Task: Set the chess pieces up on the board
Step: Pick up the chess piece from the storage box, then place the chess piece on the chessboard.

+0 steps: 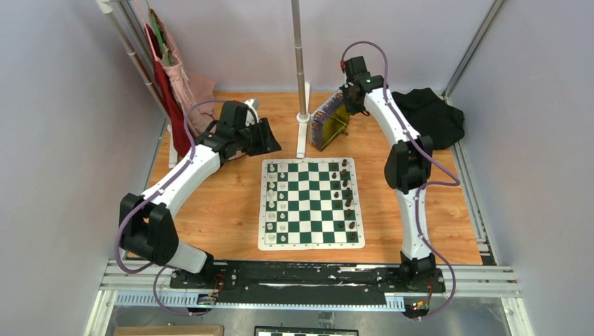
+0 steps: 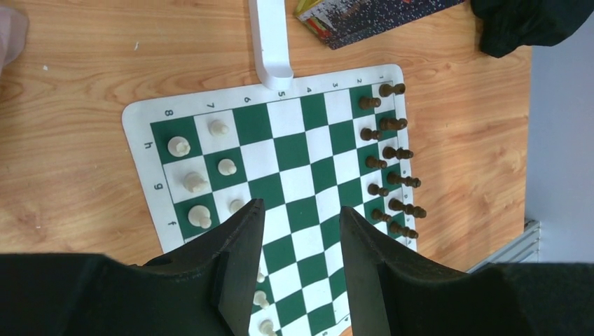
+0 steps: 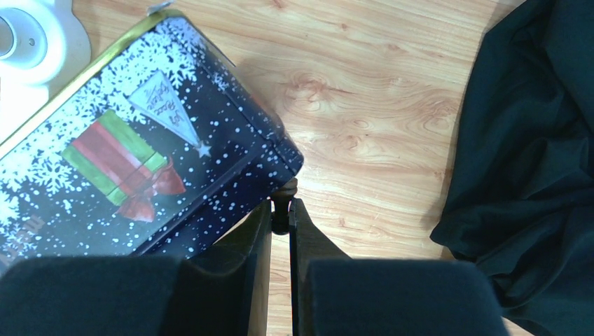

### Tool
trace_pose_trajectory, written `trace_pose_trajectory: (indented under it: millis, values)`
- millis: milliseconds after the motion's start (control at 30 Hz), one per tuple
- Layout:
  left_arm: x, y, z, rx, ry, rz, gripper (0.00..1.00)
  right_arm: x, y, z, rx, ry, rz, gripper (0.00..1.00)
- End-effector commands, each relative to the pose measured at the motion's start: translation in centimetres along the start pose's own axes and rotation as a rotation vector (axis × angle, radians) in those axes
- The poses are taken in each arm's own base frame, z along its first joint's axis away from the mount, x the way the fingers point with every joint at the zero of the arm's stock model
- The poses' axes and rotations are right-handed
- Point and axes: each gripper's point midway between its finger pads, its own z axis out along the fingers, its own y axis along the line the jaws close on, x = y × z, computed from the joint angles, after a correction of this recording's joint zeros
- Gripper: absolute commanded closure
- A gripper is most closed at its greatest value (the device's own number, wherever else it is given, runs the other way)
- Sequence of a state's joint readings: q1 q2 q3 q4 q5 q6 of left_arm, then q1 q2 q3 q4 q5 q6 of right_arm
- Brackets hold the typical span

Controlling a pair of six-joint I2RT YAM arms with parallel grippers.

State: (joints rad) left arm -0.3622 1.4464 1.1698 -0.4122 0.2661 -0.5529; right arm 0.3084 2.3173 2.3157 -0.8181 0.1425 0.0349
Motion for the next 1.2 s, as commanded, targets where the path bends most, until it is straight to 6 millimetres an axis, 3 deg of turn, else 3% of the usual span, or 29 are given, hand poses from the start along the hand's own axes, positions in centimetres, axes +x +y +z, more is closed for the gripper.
trace_pose_trajectory:
  millis: [0,467,567,733,900,1167]
  values:
    - [-1.8,-0.8,0.2,0.023,-0.034,0.021,0.51,-1.0,-1.4,-0.8,0.007,-0.025,0.006,1.00]
    - [-2.2,-1.1,0.7,0.038,-0.031,0.025,0.51,-0.6,-2.3,-3.1,0.023,-0.022,0.008,1.00]
    - [-2.3,-1.2,0.6,0.040,-0.037,0.027,0.51,-0.5,-2.3,-4.8,0.021,-0.026,-0.003,1.00]
    - [-2.6,-1.5,0.0,0.041,-0.055,0.029,0.51,0.7,-1.2,-9.5,-0.022,-0.009,-0.074,1.00]
    - [-2.5,-1.5,-0.7,0.044,-0.074,0.020,0.51,4.7,2.0,-14.0,-0.082,0.063,-0.175,1.00]
    - [-1.7,-1.5,-2.1,0.055,-0.096,0.012,0.51,13.4,7.9,-19.8,-0.188,0.287,-0.384,1.00]
